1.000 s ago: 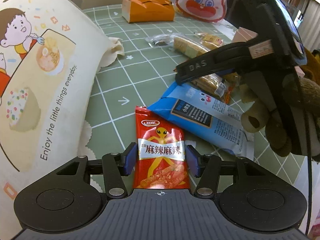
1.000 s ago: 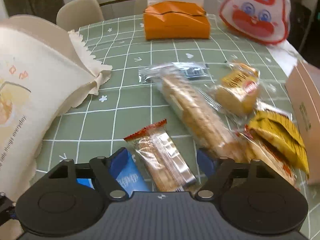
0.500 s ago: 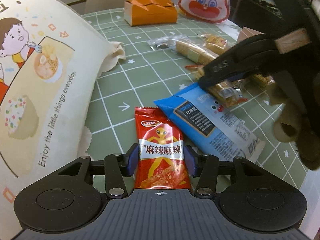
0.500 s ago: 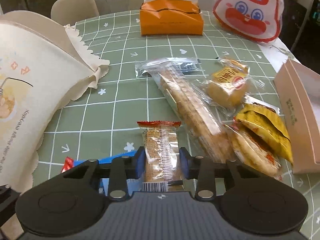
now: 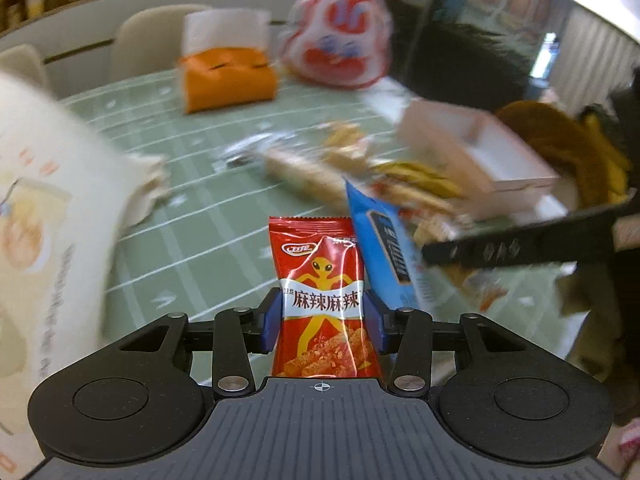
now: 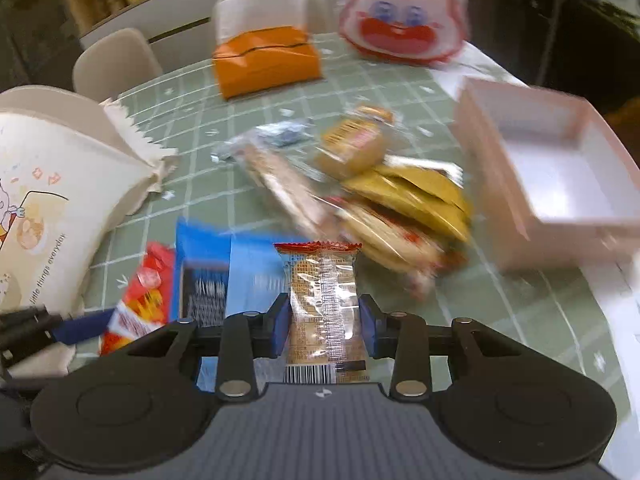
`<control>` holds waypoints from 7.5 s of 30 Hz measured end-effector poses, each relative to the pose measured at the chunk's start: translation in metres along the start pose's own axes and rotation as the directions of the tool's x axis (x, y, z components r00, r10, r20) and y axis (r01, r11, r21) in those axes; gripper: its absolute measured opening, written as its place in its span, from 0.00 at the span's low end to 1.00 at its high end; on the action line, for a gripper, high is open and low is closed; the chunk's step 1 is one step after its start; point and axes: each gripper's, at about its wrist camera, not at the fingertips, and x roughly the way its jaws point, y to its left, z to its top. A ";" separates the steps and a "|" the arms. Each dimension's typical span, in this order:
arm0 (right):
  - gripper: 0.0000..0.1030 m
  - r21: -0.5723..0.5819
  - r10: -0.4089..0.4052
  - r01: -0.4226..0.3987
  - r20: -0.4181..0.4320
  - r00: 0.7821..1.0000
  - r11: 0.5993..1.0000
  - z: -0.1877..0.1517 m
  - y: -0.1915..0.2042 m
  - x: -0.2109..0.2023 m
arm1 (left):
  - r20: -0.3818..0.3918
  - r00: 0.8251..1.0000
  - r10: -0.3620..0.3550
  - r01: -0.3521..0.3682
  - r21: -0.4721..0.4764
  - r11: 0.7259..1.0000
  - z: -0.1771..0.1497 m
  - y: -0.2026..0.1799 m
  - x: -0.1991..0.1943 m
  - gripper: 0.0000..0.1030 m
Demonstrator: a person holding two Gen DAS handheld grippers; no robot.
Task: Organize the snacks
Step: 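Carry both packets into the pink box and open both tools, then grasp the clear barcode snack packet with the left tool and lift it, then grasp the round sesame cookie packet with the right tool while the left tool holds the clear packet, then lift the sesame cookie with the right tool while the left tool holds the clear packet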
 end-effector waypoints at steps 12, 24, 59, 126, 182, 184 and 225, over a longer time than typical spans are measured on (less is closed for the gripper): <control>0.35 0.206 -0.190 0.196 -0.048 0.981 0.959 -0.060 -0.123 -0.050 | -0.023 0.980 -0.200 0.201 0.152 0.968 0.023 -0.112 0.023 0.46; 0.35 0.259 -0.196 0.159 0.123 0.973 0.953 -0.006 -0.216 -0.124 | 0.043 0.972 -0.231 0.223 0.142 0.964 0.105 -0.184 0.040 0.46; 0.77 0.191 -0.147 0.140 0.021 0.989 0.972 0.020 -0.216 -0.041 | -0.165 0.970 0.176 -0.195 -0.105 0.975 0.170 0.060 0.201 0.49; 1.00 0.237 -0.088 0.104 -0.075 0.993 0.966 -0.078 -0.083 -0.011 | -0.249 0.966 0.062 0.060 0.453 0.889 0.068 -0.007 0.117 0.58; 0.85 0.112 -0.097 0.108 -0.100 0.990 0.988 -0.016 -0.081 -0.035 | -0.183 0.956 -0.230 0.190 -0.212 0.959 -0.006 -0.023 0.041 0.38; 0.85 0.098 -0.118 0.130 -0.112 0.987 0.987 -0.031 -0.095 -0.039 | -0.181 0.953 -0.242 0.203 -0.208 0.957 -0.006 -0.031 0.042 0.38; 0.93 0.653 -0.175 0.268 -0.205 0.963 0.708 -0.052 -0.219 -0.020 | -0.229 0.946 -0.228 0.197 -0.151 0.969 -0.008 -0.092 0.054 0.38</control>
